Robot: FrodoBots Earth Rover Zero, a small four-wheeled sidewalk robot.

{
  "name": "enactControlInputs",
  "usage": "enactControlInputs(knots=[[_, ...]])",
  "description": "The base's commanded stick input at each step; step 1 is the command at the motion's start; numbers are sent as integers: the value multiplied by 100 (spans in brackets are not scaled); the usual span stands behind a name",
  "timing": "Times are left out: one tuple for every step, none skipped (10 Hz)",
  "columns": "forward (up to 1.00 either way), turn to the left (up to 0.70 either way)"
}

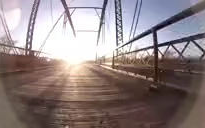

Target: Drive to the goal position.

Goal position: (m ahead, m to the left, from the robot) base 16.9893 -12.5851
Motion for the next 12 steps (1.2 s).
enactControlInputs(knots=[[70,14],[70,14],[70,14],[70,14],[70,14],[70,14],[70,14],[70,14],[70,14],[70,14],[70,11],[70,4]])
